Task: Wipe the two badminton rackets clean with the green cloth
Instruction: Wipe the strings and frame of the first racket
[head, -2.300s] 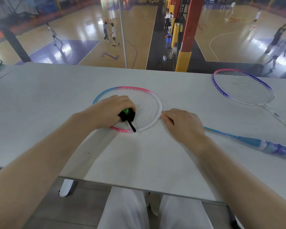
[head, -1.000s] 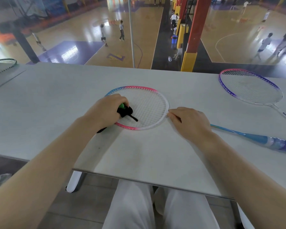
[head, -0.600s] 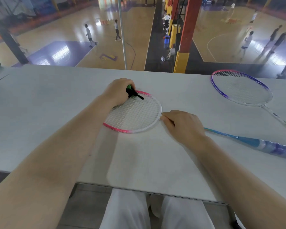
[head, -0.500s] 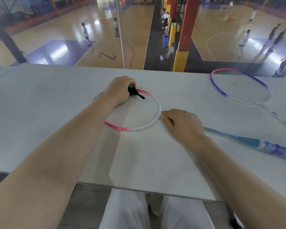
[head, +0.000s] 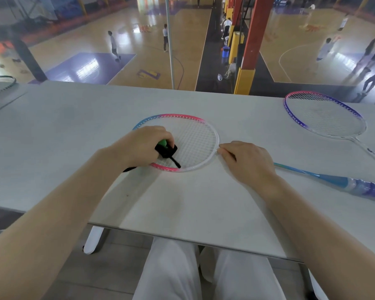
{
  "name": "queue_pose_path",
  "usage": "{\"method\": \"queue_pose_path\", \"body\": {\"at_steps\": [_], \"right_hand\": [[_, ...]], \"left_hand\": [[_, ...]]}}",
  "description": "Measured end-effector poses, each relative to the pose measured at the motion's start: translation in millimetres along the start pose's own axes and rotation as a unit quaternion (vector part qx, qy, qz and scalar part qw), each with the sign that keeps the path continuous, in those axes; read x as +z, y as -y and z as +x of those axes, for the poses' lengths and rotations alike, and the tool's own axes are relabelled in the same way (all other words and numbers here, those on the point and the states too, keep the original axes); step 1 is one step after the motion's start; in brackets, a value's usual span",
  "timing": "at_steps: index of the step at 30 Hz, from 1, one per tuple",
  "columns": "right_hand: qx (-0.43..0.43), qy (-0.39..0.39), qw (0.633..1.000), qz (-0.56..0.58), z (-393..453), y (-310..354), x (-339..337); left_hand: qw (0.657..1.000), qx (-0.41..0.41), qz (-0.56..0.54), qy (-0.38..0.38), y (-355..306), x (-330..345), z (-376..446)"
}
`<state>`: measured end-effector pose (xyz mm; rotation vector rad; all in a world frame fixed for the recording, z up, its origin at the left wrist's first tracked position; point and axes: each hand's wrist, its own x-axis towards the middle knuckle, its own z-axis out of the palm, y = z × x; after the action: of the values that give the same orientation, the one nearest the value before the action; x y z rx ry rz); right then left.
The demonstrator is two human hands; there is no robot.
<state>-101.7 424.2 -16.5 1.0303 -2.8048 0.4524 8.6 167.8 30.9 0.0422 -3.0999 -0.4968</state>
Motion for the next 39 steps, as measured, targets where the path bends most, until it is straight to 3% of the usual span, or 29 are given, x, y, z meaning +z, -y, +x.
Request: {"method": "queue_pose_path", "body": {"at_steps": [4, 8, 28, 39], "right_hand": [[-0.003, 0.009, 1.000, -0.002, 0, 0, -2], [-0.003, 0.014, 1.000, 0.006, 0, -1, -2], [-0.013, 0.017, 1.000, -0.018, 2, -1, 0], [-0.010, 0.008, 1.000, -0.024, 2, -2, 3]], "left_hand": [[0.999, 0.006, -0.032, 0.001, 2, 4, -38], [0.999, 0.008, -0.021, -0.046, 11, 13, -40], [0.989, -0.013, 0.051, -0.138, 30, 16, 101], [0.998, 0.002, -0.003, -0.058, 32, 3, 27]]}}
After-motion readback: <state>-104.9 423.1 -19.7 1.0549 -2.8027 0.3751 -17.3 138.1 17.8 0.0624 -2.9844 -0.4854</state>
